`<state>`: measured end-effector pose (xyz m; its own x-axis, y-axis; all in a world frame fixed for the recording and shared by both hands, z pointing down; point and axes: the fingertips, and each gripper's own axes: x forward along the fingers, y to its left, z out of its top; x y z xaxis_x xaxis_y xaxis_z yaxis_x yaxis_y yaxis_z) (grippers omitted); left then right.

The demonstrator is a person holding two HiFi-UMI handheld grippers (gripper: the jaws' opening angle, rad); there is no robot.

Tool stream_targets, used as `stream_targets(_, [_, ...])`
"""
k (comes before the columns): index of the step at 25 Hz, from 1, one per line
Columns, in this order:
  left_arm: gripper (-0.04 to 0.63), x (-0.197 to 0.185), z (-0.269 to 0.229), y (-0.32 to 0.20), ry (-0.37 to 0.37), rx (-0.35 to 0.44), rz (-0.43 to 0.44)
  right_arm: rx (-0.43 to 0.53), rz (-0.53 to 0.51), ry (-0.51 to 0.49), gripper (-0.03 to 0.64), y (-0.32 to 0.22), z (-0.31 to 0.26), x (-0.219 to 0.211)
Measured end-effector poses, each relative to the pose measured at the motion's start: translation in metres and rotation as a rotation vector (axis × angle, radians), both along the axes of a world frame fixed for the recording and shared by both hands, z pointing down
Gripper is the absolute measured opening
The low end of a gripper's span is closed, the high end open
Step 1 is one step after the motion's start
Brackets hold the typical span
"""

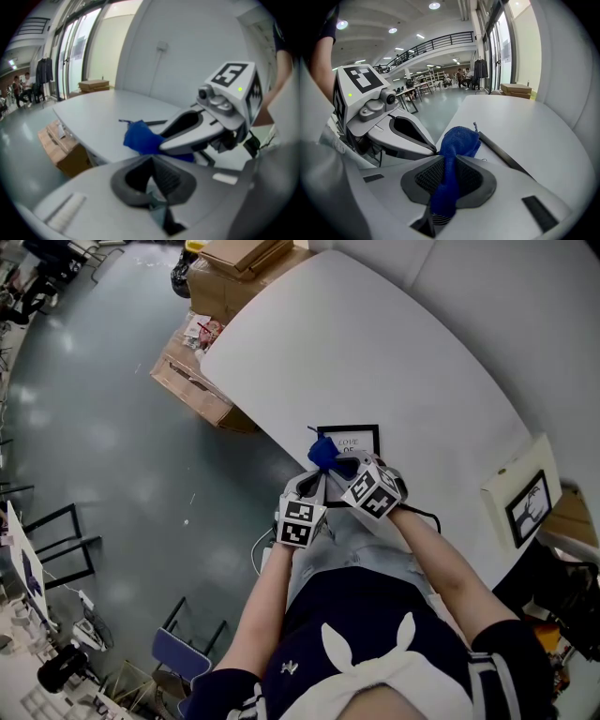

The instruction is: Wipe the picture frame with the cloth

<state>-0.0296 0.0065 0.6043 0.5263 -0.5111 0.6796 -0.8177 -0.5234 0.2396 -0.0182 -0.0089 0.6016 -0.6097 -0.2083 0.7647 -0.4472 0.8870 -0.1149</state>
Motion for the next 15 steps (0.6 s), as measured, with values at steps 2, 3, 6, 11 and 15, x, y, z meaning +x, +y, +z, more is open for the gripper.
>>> stream_targets(2, [0.002,-0.0001,0.0,-0.0004,0.001,-0.002,-0.001,0.01,-0.014,0.001,0.067,-0.0008,0.0002,0.0007])
stream_targets(3, [0.002,-0.0002,-0.0001,-0.0003,0.001,-0.003,0.0,0.013,-0.016,-0.001,0.067,-0.0016,0.0004,0.0013])
stream_targets(6, [0.002,-0.0003,-0.0002,0.0005,-0.003,-0.004,0.005,0.011,-0.009,-0.008,0.067,-0.0036,0.0005,0.0036])
stream_targets(11, [0.002,-0.0009,0.0004,0.0007,0.0,-0.006,0.005,0.007,-0.009,-0.01,0.067,-0.0073,0.0014,0.0047])
stream_targets(15, [0.002,-0.001,0.0002,0.0009,0.001,-0.007,0.005,0.01,-0.003,-0.006,0.067,-0.0097,0.0015,0.0065])
